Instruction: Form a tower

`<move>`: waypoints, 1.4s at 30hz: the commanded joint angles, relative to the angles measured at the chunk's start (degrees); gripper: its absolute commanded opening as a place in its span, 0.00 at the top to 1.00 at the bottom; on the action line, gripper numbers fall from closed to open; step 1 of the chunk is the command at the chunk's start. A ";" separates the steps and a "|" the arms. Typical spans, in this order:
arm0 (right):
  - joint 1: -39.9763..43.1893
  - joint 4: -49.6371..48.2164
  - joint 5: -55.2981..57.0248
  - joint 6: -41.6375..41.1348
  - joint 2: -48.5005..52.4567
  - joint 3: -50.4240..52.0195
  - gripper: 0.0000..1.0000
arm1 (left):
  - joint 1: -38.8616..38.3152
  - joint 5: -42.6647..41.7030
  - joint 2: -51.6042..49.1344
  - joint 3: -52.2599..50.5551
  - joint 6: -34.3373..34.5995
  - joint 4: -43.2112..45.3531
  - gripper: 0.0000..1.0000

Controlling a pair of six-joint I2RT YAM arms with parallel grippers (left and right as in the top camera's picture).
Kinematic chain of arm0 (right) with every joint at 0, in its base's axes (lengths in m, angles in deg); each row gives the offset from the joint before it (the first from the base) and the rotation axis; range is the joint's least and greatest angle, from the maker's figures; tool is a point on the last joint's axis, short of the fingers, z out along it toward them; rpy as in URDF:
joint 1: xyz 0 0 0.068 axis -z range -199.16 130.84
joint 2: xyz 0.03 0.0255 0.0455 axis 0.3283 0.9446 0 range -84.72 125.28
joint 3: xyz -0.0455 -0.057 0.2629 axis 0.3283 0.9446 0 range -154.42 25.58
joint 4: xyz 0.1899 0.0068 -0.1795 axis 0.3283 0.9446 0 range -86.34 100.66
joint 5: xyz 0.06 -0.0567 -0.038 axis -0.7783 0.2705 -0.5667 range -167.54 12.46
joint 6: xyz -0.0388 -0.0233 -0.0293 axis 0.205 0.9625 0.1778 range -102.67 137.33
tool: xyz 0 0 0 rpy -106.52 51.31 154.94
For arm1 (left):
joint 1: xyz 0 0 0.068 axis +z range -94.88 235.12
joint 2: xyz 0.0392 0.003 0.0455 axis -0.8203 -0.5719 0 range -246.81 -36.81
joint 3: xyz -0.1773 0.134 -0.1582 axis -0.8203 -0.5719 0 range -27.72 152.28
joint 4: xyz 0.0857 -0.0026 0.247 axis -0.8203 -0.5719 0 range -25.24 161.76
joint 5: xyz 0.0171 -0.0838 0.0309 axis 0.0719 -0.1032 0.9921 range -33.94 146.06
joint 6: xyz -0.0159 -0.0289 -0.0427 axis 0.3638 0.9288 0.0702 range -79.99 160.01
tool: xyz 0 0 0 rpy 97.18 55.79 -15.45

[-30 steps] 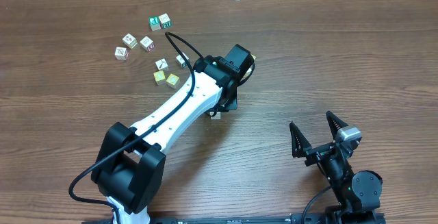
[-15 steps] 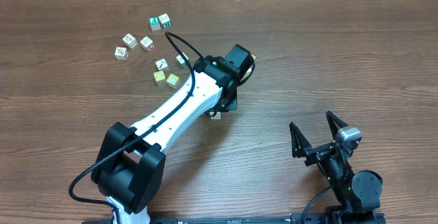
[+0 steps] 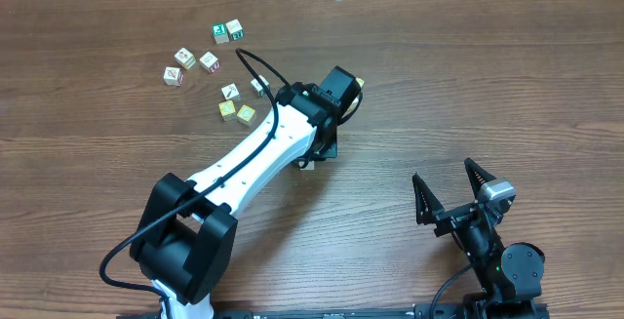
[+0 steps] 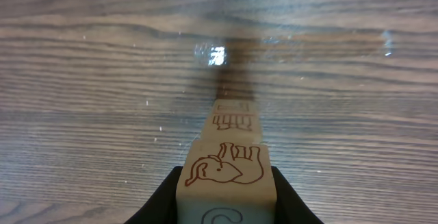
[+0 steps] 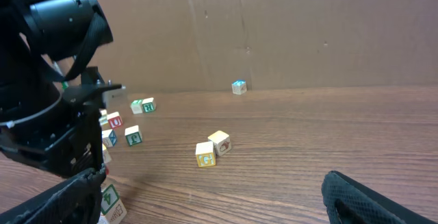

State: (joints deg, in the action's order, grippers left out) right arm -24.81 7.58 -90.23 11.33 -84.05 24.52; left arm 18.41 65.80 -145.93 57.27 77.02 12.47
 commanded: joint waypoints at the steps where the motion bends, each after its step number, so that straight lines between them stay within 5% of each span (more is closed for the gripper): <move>1: 0.26 -0.33 -0.04 -0.13 -0.50 0.59 0.00 | 0.37 1.18 0.63 -2.08 0.59 1.14 0.91; 16: 0.26 -0.33 -0.04 -0.13 -0.50 0.59 0.00 | 0.37 1.14 0.63 -2.49 0.70 2.51 0.78; 42: 0.26 -0.33 -0.04 -0.13 -0.50 0.59 0.00 | 0.33 -2.73 0.63 -2.49 -1.03 2.40 0.72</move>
State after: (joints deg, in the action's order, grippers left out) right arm -24.81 7.56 -90.23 11.31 -84.03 24.52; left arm 18.41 63.59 -145.93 55.13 77.02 14.79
